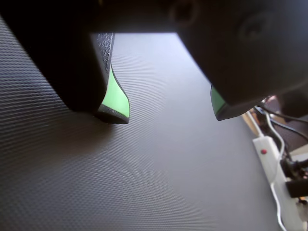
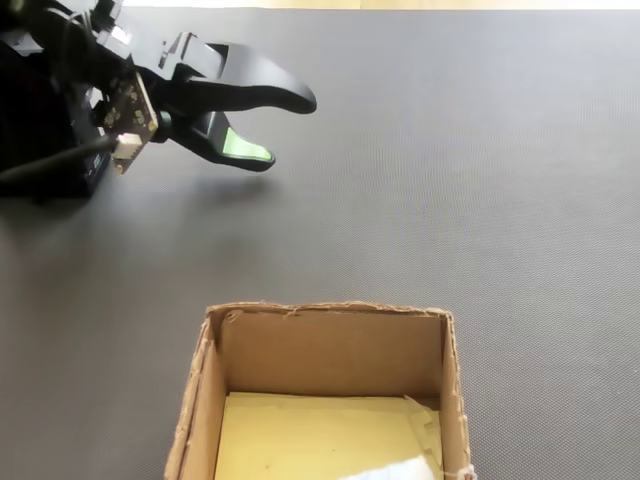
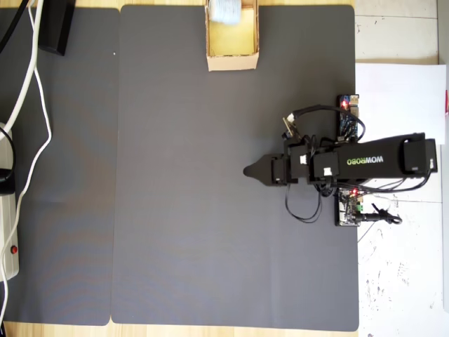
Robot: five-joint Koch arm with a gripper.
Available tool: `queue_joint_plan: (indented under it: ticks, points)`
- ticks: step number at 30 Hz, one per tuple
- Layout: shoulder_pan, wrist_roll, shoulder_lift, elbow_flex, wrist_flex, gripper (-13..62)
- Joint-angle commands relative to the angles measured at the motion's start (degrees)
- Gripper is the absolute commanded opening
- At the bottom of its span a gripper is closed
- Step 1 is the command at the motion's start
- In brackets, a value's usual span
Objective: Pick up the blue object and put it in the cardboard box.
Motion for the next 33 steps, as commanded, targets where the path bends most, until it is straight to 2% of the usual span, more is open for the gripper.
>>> queue_joint_plan:
  ticks: [1, 6, 19, 33]
  points:
    - [0.00, 1.58, 5.62, -0.09, -4.04, 33.9]
    - [-0.09, 2.55, 5.62, 4.31, -3.78, 33.9]
    - [0.26, 3.08, 5.62, 4.31, 9.23, 34.0]
    - [1.32, 2.46, 5.54, 4.31, 8.70, 34.0]
